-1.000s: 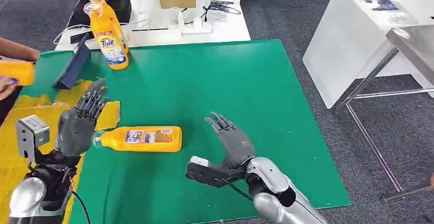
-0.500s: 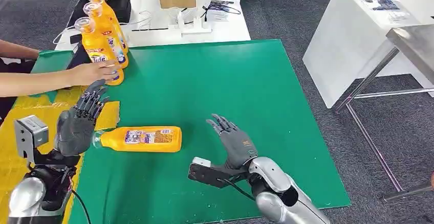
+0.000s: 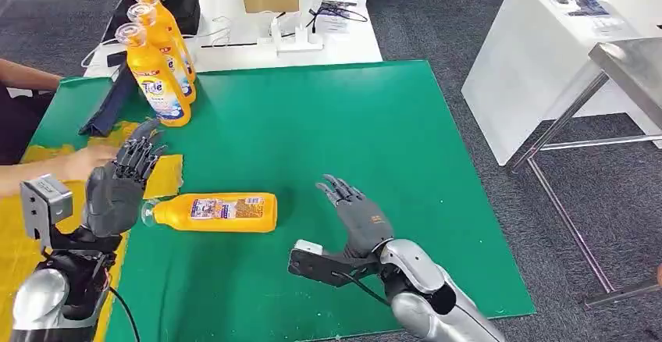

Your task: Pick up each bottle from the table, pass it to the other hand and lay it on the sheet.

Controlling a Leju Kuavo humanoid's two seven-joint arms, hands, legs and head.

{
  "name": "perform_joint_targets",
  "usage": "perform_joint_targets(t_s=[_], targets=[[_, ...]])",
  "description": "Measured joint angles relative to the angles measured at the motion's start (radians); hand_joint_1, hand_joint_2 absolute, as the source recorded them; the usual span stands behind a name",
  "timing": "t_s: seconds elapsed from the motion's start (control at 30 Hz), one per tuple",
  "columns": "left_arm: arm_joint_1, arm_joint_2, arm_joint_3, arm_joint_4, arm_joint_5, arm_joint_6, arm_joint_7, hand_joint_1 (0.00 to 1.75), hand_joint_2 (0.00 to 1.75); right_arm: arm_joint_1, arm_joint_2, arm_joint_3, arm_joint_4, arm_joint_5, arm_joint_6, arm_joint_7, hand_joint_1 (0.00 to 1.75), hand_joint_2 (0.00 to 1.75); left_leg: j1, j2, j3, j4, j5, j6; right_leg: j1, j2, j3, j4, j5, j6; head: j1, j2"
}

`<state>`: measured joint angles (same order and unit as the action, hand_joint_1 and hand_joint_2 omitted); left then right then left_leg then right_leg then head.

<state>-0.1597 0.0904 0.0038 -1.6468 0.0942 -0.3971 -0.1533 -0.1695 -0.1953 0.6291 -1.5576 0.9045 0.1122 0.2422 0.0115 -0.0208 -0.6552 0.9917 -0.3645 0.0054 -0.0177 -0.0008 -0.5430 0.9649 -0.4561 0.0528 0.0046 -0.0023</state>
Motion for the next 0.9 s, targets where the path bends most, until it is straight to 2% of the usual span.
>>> perform_joint_targets(t_s=[0.9], targets=[[0.002,-0.001,0.000,0.000,-0.001,-0.001,-0.002,0.00,0.00,0.007,-0.007,0.000,0.005,0.008,0.000,0.000,0.00,1.75,0.000,0.000,0.000,0.000,0.000,0.000,0.000,0.000,0.000,0.000,0.000,0.000,0.000,0.000]])
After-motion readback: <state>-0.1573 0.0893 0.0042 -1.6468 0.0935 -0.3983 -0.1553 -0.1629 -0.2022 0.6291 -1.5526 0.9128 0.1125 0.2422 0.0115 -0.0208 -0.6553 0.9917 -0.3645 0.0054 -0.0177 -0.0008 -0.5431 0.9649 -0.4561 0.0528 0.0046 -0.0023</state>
